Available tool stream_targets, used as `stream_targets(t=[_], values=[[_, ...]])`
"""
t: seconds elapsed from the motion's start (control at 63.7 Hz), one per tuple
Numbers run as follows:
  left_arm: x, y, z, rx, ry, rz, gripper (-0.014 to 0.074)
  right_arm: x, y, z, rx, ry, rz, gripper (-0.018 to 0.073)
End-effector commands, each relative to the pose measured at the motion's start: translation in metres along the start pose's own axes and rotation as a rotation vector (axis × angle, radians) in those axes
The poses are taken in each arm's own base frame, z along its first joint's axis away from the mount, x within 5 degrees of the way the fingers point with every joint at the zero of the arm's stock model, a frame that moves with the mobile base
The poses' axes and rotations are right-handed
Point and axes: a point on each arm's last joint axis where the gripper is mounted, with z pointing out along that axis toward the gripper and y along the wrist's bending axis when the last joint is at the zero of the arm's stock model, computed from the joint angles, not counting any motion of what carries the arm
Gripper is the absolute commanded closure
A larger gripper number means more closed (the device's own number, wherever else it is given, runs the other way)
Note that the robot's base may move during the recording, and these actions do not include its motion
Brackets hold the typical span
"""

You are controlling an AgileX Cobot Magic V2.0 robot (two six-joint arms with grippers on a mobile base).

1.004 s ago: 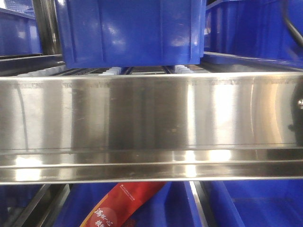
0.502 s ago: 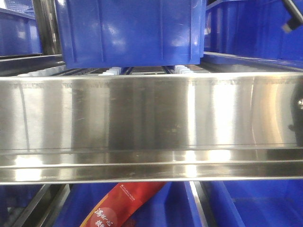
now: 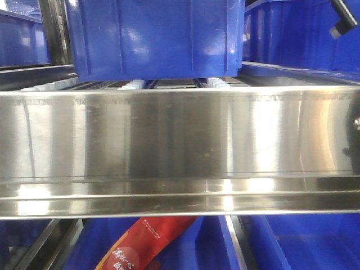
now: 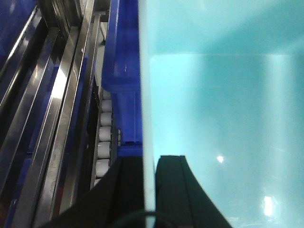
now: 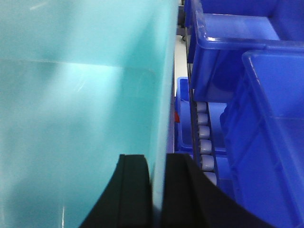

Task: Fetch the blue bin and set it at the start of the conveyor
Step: 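Lift the light-blue bin with both grippers and pull it off the shelf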

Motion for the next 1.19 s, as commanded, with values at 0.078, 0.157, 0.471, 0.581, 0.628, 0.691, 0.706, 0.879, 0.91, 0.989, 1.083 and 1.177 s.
stream_targets(t=[0.078,0.157,0.471,0.581,0.628,0.691,0.706,0.879,0.91,0.989,1.083,1.177], values=[[-0.0046,-0.0006,-0.0067,0.015,-0.048,0.01,0.0708,-0.0067,-0.0018,-0.0101,-0.007,-0.065,-0.022,0.0724],[-0.0048,-0.0007,-0.0067,0.016,-0.049,0.01,0.0708,-0.0067,-0.0018,-0.0101,-0.007,-0.065,-0.022,0.0724],[-0.0048,-0.0007,-0.0067,0.016,-0.049,0.01,0.0708,-0.0067,-0.0018,-0.0101,-0.007,-0.065,-0.022,0.0724],[-0.0048,-0.0007,-0.0067,0.016,-0.049,0.01,0.0708,-0.0067,-0.0018,-0.0101,-0.007,-0.065,-0.022,0.0724],[-0.0048,-0.0007,-0.0067,0.016,-0.049,0.01,0.0708,-0.0067,-0.0018,-0.0101,-0.007,-0.065,-0.022,0.0724],[-0.0048,-0.0007,-0.0067,0.016,-0.049,0.01,0.0708,-0.0067,-0.0018,-0.0101,-0.007,-0.065,-0.022,0.0724],[-0.0048,-0.0007,-0.0067,0.016,-0.049,0.01,0.0708,-0.0067,-0.0018,-0.0101,-0.007,-0.065,-0.022,0.0724],[-0.0048,-0.0007,-0.0067,0.016,-0.049,0.01,0.0708,-0.0067,-0.0018,-0.0101,-0.007,-0.065,-0.022,0.0724],[-0.005,-0.0008,-0.0067,0.017,-0.051,0.01,0.0708,-0.0067,-0.0018,-0.0101,-0.007,-0.065,-0.022,0.0724],[-0.005,-0.0008,-0.0067,0.017,-0.051,0.01,0.0708,-0.0067,-0.0018,-0.0101,-0.007,-0.065,-0.022,0.0724],[-0.005,-0.0008,-0.0067,0.017,-0.051,0.01,0.0708,-0.0067,-0.0018,-0.0101,-0.007,-0.065,-0.022,0.0724],[-0.005,-0.0008,-0.0067,0.017,-0.051,0.01,0.0708,-0.0067,-0.0018,-0.0101,-0.007,-0.065,-0.022,0.0724]])
